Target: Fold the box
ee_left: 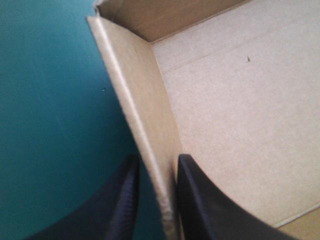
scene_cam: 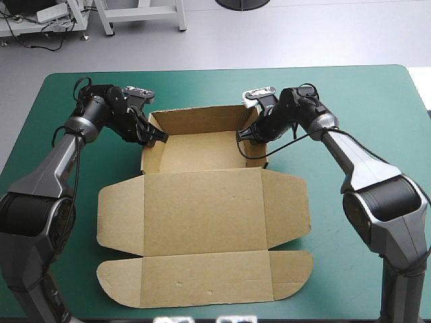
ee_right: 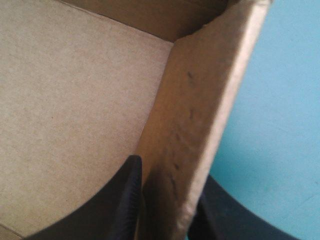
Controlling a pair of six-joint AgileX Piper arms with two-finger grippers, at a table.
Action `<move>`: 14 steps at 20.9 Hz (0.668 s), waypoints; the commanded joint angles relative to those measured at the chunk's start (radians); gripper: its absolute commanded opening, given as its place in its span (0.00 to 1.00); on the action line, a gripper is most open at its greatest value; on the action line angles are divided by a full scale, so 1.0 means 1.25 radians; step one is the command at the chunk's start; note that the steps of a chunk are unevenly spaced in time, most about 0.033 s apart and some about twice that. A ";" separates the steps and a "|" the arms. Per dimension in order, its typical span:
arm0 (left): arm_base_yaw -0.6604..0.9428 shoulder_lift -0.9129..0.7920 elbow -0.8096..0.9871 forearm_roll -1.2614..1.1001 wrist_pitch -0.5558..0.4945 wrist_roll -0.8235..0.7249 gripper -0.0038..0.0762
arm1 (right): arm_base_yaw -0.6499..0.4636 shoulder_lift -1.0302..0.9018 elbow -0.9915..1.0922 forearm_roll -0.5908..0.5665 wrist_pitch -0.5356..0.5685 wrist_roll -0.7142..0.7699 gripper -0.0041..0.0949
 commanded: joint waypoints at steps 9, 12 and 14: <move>0.003 -0.034 -0.201 0.033 0.083 0.004 0.43 | -0.007 -0.067 -0.117 -0.120 0.079 -0.015 0.32; 0.003 -0.034 -0.226 0.030 0.107 0.008 0.43 | -0.007 -0.067 -0.169 -0.131 0.127 -0.015 0.32; 0.003 -0.034 -0.233 0.030 0.111 0.008 0.43 | -0.007 -0.067 -0.199 -0.146 0.152 -0.015 0.32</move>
